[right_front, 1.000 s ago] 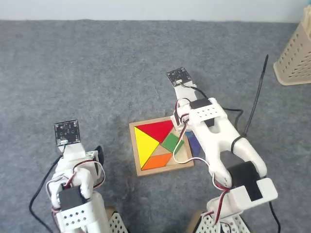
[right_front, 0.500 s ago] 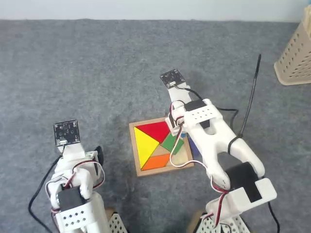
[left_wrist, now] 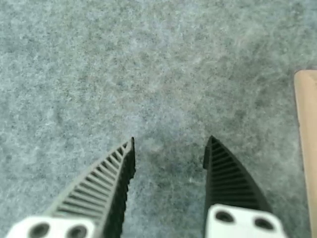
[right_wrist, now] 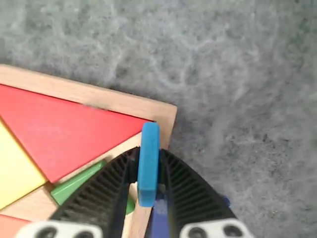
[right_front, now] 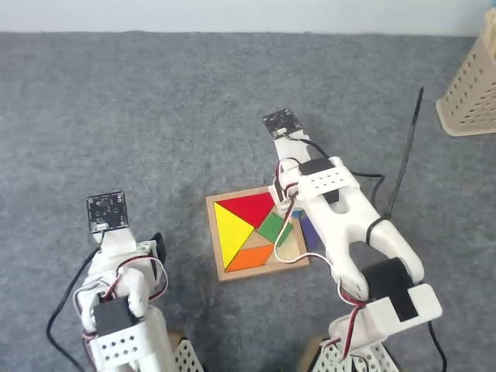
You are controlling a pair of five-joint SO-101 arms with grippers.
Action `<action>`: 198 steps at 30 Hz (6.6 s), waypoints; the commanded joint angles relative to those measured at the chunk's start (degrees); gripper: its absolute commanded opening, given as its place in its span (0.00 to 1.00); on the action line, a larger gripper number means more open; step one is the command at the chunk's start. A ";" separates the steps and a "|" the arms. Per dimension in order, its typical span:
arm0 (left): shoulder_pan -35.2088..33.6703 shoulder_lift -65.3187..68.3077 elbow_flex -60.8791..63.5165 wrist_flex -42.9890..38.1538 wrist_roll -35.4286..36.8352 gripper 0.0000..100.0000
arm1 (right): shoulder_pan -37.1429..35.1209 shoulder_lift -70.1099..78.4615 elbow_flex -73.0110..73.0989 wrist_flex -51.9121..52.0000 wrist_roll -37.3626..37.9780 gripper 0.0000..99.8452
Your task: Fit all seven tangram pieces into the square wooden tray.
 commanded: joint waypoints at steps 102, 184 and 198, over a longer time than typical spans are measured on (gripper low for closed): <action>0.09 -0.79 -0.75 0.26 -0.26 0.22 | -5.58 -12.35 9.93 -10.86 -0.26 0.11; 0.09 -0.79 -0.75 0.26 -0.26 0.22 | -1.80 -11.74 22.51 -37.76 -0.26 0.10; 0.09 -0.79 -0.75 0.26 -0.26 0.22 | -2.07 -17.36 21.36 -28.44 -0.26 0.10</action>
